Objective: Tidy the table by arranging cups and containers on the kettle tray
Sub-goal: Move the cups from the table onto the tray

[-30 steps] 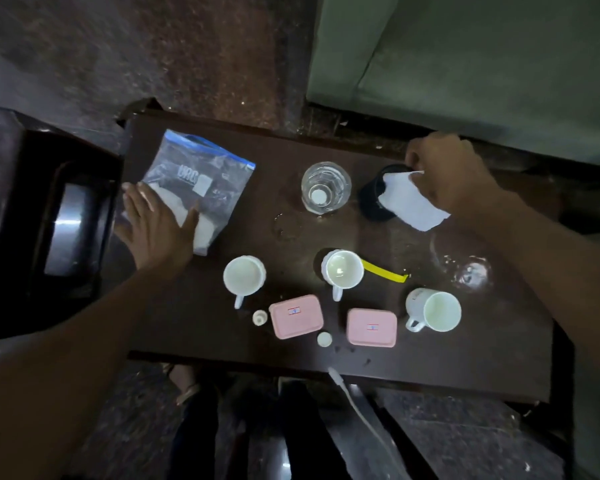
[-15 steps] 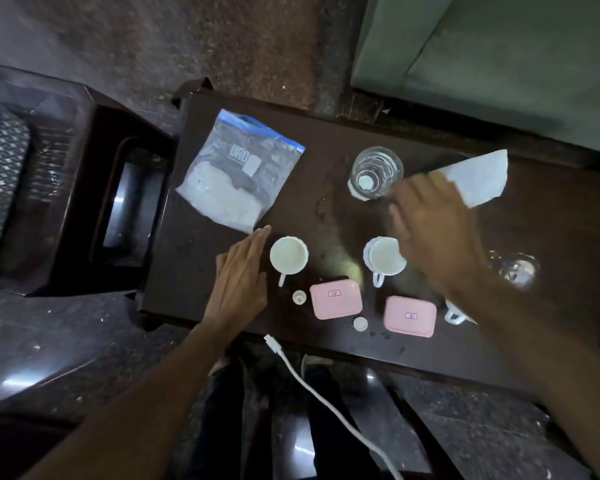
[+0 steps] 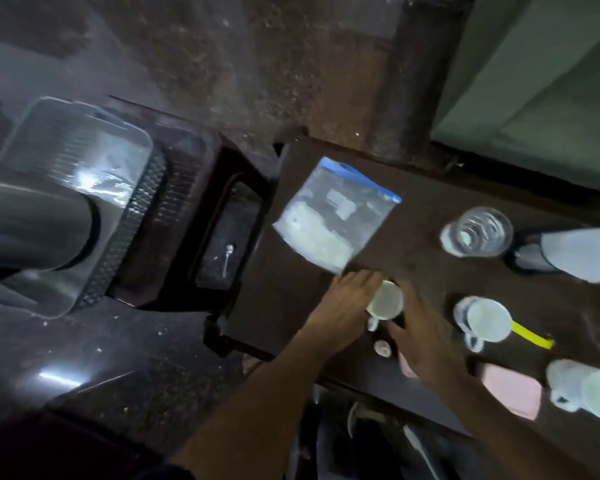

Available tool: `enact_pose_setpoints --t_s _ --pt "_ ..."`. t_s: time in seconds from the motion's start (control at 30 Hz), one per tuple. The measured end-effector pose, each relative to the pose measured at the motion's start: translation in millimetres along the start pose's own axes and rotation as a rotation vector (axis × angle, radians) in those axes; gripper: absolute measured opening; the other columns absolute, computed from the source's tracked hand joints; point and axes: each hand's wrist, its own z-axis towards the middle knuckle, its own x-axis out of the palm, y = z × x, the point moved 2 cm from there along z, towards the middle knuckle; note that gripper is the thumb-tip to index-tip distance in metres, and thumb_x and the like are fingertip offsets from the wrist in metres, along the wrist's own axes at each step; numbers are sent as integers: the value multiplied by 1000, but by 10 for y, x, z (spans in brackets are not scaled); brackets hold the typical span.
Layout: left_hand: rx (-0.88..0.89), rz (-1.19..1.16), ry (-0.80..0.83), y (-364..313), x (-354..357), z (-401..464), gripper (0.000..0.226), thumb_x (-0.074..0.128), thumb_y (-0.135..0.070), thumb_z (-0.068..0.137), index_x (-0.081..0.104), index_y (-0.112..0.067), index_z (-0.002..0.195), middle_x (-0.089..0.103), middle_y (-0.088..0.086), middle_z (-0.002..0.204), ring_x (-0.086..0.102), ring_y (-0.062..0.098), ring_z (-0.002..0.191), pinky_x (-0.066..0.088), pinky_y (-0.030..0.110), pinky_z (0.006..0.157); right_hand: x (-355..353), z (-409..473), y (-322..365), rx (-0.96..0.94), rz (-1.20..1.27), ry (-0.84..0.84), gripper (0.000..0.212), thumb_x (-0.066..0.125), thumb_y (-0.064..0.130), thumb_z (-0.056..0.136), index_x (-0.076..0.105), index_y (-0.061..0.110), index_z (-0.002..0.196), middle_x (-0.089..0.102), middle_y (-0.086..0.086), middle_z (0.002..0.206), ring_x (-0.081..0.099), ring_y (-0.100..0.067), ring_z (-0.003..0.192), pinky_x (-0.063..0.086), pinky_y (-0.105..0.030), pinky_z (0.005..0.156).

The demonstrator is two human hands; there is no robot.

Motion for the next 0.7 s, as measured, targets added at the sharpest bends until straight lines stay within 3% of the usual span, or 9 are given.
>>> enact_pose_setpoints --t_s 0.07,0.17,0.33,0.43,0.53,0.63,0.7 --pt "48 47 -12 46 -224 57 65 81 -24 73 56 -17 133 61 2 126 60 29 115 40 41 88 -89 67 169 -31 -12 -81 56 72 14 81 55 10 135 63 -18 127 59 -36 120 42 -40 101" --pt "98 114 -64 275 -790 129 75 78 -14 75 49 -17 145 58 6 136 58 33 122 39 44 92 -215 328 723 -198 -39 -176 45 56 32 80 53 13 121 61 -17 110 58 -33 104 43 -37 91" --pt "71 396 -215 1090 -2250 73 82 71 -21 83 36 -17 157 56 3 140 54 29 130 40 46 99 -123 1118 2119 -298 -56 -261 53 80 19 83 54 9 128 60 -16 120 54 -30 110 36 -32 83" --pt "57 498 -260 1703 -3182 -162 78 68 -32 85 37 -19 156 57 1 143 53 27 135 37 42 103 77 1490 3127 -398 -12 -303 51 81 18 81 56 7 123 60 -18 117 56 -38 107 40 -40 86" --pt "19 588 -187 2303 -3932 -510 77 65 -33 92 32 -18 160 56 5 145 49 29 136 29 48 115 374 1696 4042 -483 37 -284 45 77 20 84 57 3 121 59 -20 119 58 -41 108 43 -41 81" --pt "17 626 -173 2748 -4389 -825 60 68 -28 90 46 -19 144 65 9 127 59 35 122 34 50 107 757 1774 4677 -504 70 -237 49 78 27 87 56 5 124 58 -15 124 58 -35 109 39 -34 80" --pt "8 621 -145 3030 -4514 -990 43 67 -32 92 52 -20 130 68 8 117 65 35 111 40 48 99 1061 1803 4968 -518 76 -194 52 78 29 87 55 7 128 57 -13 126 60 -32 110 43 -35 80"
